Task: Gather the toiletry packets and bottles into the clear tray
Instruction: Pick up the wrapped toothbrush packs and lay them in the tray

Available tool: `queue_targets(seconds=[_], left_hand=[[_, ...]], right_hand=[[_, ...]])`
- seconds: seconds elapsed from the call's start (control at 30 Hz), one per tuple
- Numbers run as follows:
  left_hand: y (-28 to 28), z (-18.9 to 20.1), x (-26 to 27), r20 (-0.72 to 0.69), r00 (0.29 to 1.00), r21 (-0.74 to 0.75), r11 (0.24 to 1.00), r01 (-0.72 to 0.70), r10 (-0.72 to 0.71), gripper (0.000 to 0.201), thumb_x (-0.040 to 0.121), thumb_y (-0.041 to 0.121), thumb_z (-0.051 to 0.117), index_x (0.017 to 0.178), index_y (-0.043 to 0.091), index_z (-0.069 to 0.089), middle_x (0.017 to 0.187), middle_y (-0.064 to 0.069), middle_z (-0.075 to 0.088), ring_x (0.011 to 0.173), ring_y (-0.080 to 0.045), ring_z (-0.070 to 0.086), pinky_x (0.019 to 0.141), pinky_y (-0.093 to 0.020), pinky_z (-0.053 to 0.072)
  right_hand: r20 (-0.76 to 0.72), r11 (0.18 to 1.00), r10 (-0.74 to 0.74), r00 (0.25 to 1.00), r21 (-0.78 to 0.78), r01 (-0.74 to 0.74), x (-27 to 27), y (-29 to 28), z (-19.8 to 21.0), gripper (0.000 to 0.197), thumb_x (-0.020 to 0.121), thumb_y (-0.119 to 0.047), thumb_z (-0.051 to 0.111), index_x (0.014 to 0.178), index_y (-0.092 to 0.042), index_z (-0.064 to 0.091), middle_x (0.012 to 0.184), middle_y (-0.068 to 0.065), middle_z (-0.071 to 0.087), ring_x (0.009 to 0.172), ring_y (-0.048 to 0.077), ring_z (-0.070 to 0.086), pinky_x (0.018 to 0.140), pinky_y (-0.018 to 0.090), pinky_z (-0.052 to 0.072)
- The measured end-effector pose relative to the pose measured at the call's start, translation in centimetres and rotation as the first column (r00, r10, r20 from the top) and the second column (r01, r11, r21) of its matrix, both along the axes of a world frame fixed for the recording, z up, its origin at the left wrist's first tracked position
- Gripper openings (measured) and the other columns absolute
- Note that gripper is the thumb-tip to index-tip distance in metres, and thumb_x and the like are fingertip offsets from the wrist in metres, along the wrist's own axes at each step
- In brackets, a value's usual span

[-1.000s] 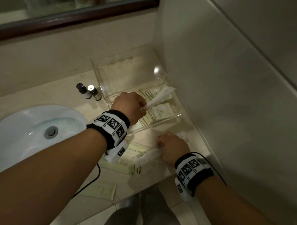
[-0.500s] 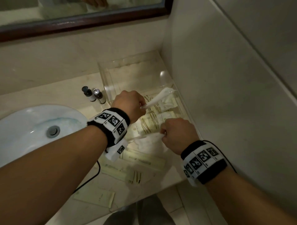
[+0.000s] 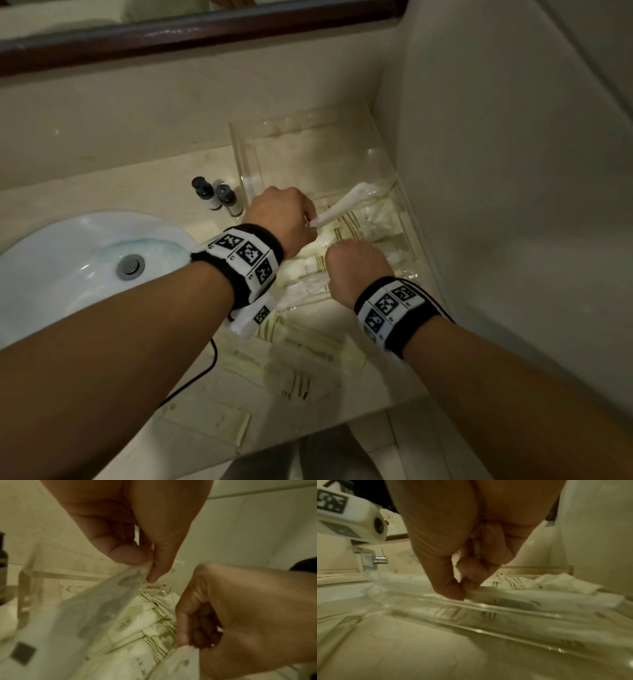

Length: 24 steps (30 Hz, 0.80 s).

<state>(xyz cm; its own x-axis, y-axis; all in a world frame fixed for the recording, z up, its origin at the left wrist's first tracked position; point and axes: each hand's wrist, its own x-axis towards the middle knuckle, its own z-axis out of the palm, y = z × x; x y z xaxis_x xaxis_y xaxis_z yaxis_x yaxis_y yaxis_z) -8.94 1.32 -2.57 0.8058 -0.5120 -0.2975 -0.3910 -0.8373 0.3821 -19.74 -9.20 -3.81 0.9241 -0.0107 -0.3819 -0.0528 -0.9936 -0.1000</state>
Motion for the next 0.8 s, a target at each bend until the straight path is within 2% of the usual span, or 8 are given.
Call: queue_targets(seconds=[0.07,0.13,0.2,0.33,0.5,0.57,0.7,0.8], left_hand=[[-0.2,-0.4,-0.1,-0.016,1.0,0.009,1.0,0.011,-0.011,0.013,0.082,0.033,0.076,0.094,0.028,0.076,0.084,0.001,0.073,0.079,-0.021,0.067,0.076,-0.033,0.058],[-0.5,-0.9,-0.3,-0.02,1.0,0.024,0.999,0.023,-0.023,0.013,0.081,0.034,0.076,0.093,0.029,0.076,0.086,0.0,0.072,0.08,-0.022,0.067,0.076,-0.035,0.059],[-0.9,-1.2,-0.6,-0.027,0.999,0.042,0.999,0.026,-0.024,0.013,0.08,0.034,0.077,0.092,0.03,0.076,0.088,-0.002,0.071,0.08,-0.023,0.067,0.076,-0.037,0.059],[-2.1,-1.8,-1.5,-0.03,0.994,0.125,0.987,0.104,-0.102,0.01,0.082,0.028,0.073,0.092,0.029,0.074,0.088,-0.005,0.07,0.084,-0.026,0.067,0.076,-0.033,0.056],[-3.2,-3.0,-2.7,-0.067,0.973,0.216,0.949,0.23,-0.221,0.025,0.082,0.026,0.073,0.106,0.027,0.071,0.103,-0.005,0.07,0.094,-0.028,0.066,0.076,-0.032,0.052],[-3.4,-3.2,-2.9,-0.119,0.975,0.201,0.957,0.208,-0.187,0.031,0.079,0.036,0.078,0.108,0.028,0.071,0.103,-0.004,0.07,0.094,-0.026,0.066,0.079,-0.032,0.053],[-3.6,-3.4,-2.9,-0.2,0.969,0.156,0.971,0.178,-0.146,0.041,0.077,0.052,0.077,0.109,0.028,0.07,0.102,0.0,0.07,0.096,-0.023,0.064,0.084,-0.031,0.053],[-3.4,-3.4,-2.9,-0.222,0.963,0.138,0.973,0.184,-0.15,0.041,0.079,0.054,0.075,0.111,0.028,0.068,0.104,0.001,0.069,0.1,-0.022,0.063,0.088,-0.033,0.052]], right_hand=[[-0.045,0.998,-0.028,0.999,0.063,0.031,0.0,-0.4,-0.7,0.037,0.08,-0.02,0.063,0.06,-0.018,0.032,0.076,0.004,0.05,0.082,0.029,0.06,0.063,0.031,0.041],[-0.084,0.992,-0.044,0.995,0.112,0.053,0.0,-0.8,-1.0,0.04,0.078,-0.03,0.061,0.056,-0.02,0.029,0.064,-0.001,0.036,0.07,0.026,0.05,0.061,0.029,0.037],[-0.106,0.983,-0.048,0.993,0.17,0.066,0.0,-1.3,-1.3,0.04,0.078,-0.036,0.057,0.053,-0.02,0.03,0.058,-0.001,0.033,0.063,0.024,0.046,0.059,0.028,0.037],[-0.084,0.964,-0.087,0.993,0.246,0.105,-0.4,-2.2,-2.0,0.039,0.077,-0.044,0.049,0.052,-0.02,0.032,0.055,0.001,0.04,0.057,0.024,0.047,0.057,0.028,0.04],[0.048,0.966,-0.179,0.983,0.197,0.167,-1.4,-3.5,-2.2,0.043,0.077,-0.046,0.031,0.072,-0.015,0.061,0.069,0.005,0.056,0.066,0.027,0.057,0.057,0.028,0.036],[0.104,0.969,-0.19,0.976,0.178,0.169,-1.7,-4.2,-1.9,0.044,0.08,-0.043,0.033,0.076,-0.013,0.064,0.069,0.005,0.055,0.067,0.027,0.058,0.056,0.028,0.036],[0.167,0.95,-0.255,0.952,0.228,0.214,-2.2,-5.2,-1.6,0.033,0.085,-0.039,0.047,0.08,-0.018,0.072,0.07,0.001,0.067,0.068,0.025,0.063,0.061,0.03,0.052],[0.169,0.938,-0.279,0.945,0.26,0.23,-2.7,-4.9,-1.3,0.031,0.083,-0.042,0.046,0.079,-0.023,0.07,0.071,-0.001,0.068,0.069,0.024,0.063,0.061,0.028,0.05]])
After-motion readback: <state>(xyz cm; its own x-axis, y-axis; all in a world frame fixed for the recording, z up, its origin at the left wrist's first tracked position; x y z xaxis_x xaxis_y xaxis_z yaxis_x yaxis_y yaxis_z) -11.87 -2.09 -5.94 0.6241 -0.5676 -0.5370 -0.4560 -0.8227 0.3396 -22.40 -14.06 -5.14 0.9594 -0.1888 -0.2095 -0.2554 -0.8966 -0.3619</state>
